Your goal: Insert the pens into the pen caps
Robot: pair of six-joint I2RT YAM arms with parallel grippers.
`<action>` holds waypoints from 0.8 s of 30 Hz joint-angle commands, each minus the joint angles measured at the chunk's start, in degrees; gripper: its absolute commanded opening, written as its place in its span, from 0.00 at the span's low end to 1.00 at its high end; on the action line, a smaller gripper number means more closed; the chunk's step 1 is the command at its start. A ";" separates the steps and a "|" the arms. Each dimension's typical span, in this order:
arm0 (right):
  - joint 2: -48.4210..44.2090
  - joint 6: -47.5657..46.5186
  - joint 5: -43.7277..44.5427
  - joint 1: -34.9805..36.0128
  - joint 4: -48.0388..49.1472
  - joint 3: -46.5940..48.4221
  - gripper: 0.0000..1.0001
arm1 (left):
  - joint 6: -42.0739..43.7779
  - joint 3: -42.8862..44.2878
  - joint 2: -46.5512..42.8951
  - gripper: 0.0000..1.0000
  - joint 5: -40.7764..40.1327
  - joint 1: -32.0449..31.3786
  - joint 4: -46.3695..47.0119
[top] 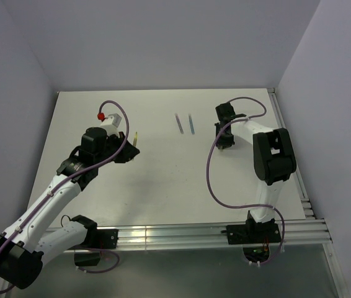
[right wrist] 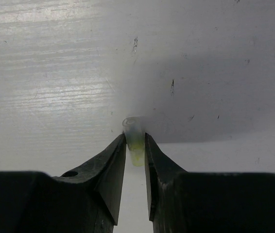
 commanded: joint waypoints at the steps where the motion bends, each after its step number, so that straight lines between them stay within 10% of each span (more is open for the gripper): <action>1: 1.38 2.50 -2.58 0.34 -0.76 1.75 0.28 | 1.26 -0.34 -0.09 0.00 1.25 -0.10 2.06; 16: 3.05 2.15 -3.45 0.34 -2.08 3.94 0.21 | 1.43 -0.60 0.52 0.00 5.03 0.42 3.29; 24: 0.77 2.42 -6.25 0.87 -1.03 3.86 0.00 | 1.52 -1.12 0.08 0.01 12.05 0.69 6.97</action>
